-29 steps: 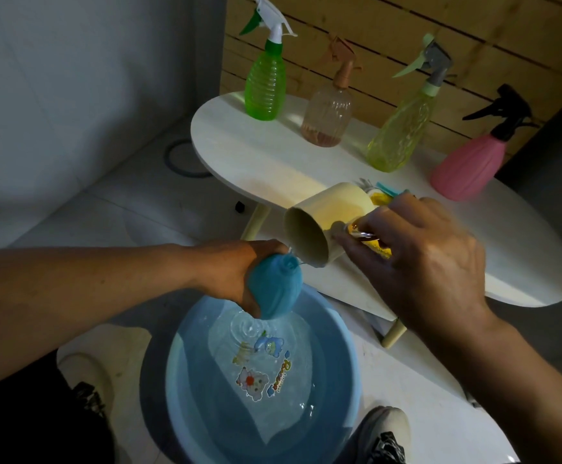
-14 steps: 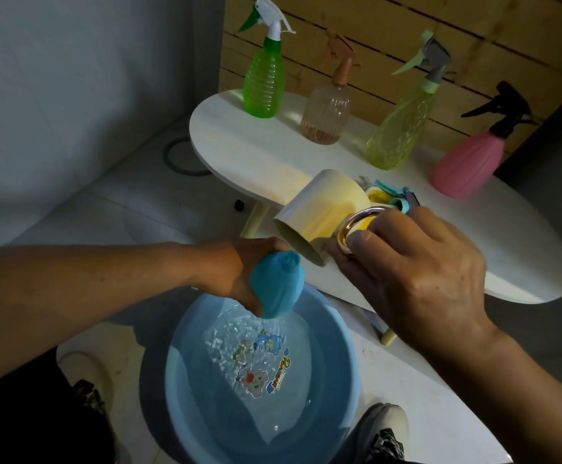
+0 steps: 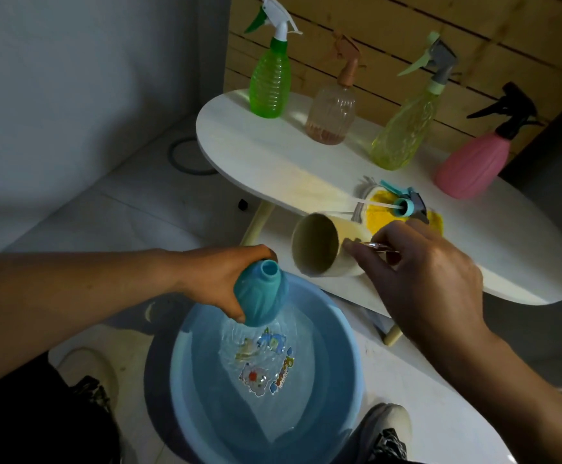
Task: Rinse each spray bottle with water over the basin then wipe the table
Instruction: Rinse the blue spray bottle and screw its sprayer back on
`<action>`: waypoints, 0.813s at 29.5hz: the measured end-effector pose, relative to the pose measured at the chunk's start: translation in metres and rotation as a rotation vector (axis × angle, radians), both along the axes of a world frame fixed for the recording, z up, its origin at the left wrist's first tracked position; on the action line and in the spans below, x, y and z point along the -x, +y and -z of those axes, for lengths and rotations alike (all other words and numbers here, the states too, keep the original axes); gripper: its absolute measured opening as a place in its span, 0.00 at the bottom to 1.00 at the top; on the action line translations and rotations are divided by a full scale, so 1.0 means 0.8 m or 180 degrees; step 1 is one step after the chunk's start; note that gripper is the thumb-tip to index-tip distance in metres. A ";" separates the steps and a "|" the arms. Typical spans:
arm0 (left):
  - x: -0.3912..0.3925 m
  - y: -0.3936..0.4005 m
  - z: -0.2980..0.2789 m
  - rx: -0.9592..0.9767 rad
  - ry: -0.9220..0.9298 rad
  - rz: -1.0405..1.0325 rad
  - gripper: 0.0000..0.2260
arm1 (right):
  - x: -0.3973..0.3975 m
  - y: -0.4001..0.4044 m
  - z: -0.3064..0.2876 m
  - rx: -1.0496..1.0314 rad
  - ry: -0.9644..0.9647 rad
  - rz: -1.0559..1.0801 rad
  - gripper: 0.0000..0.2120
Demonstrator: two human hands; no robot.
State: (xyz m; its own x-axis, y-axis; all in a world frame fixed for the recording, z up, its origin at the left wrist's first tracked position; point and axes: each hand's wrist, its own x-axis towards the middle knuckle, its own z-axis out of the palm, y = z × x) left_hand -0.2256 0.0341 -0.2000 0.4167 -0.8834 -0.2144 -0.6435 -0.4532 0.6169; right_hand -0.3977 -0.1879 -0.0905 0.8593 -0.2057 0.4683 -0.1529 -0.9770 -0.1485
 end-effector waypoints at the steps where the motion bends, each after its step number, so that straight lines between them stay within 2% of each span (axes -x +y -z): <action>1: 0.000 0.004 0.001 -0.0017 0.0010 -0.0004 0.39 | 0.000 0.000 0.003 -0.0068 0.0171 0.0103 0.18; 7: -0.003 0.022 0.009 -0.0144 -0.0021 -0.0079 0.40 | -0.005 -0.001 0.029 -0.0423 0.1134 0.0480 0.21; 12: 0.000 0.031 0.012 -0.0244 0.0004 -0.0074 0.41 | -0.029 -0.013 0.077 -0.0590 0.2169 0.0595 0.19; 16: 0.003 0.029 0.010 -0.0257 0.0049 0.0000 0.41 | -0.057 -0.026 0.135 -0.1025 0.3012 0.0560 0.16; 21: -0.001 0.026 0.015 -0.0179 0.0085 -0.0074 0.46 | -0.072 -0.024 0.214 -0.0913 0.3234 0.0519 0.15; 24: -0.004 0.025 0.019 -0.0118 0.0112 -0.0131 0.45 | -0.072 -0.019 0.255 -0.0544 0.3261 0.0418 0.13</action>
State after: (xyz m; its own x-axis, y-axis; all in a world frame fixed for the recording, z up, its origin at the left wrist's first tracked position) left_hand -0.2224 0.0542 -0.2151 0.4442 -0.8568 -0.2617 -0.6020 -0.5018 0.6212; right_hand -0.3400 -0.2032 -0.2944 0.7946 -0.3211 -0.5152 -0.3870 -0.9218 -0.0225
